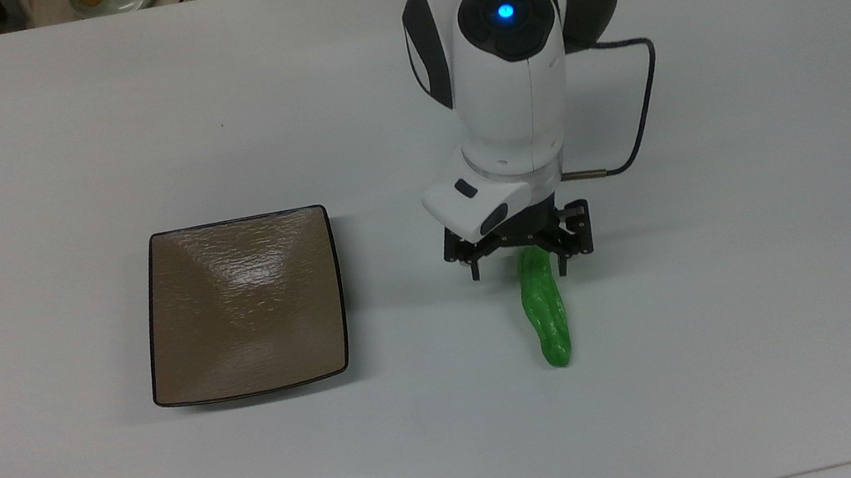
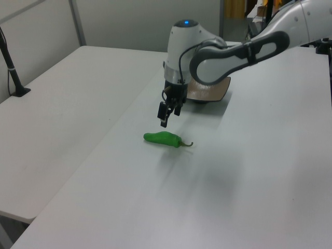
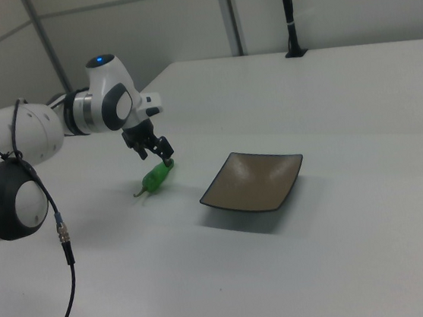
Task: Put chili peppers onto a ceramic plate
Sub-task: 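Lower the open gripper around the chili pepper and close it, then lift the grasped chili pepper off the table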
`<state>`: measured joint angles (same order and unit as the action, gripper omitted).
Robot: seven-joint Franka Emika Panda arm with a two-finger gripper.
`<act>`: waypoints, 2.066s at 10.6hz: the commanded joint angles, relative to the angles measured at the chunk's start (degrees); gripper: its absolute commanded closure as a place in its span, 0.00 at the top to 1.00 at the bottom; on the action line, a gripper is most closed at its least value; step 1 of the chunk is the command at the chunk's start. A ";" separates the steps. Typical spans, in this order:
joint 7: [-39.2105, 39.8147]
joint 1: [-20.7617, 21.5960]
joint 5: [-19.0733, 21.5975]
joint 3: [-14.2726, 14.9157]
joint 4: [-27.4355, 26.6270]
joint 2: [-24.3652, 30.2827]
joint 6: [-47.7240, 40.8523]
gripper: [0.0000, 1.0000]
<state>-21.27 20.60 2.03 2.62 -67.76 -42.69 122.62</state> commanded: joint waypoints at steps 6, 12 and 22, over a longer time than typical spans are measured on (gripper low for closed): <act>-1.23 0.84 -4.48 -2.35 -0.17 -4.41 7.01 1.00; -0.88 0.84 -4.75 -2.35 -0.88 -4.85 7.72 0.50; -0.70 -0.91 -1.34 -2.53 -6.66 8.74 -0.89 0.12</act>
<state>-21.41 20.84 -1.53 0.32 -67.85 -42.01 124.68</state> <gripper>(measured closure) 0.586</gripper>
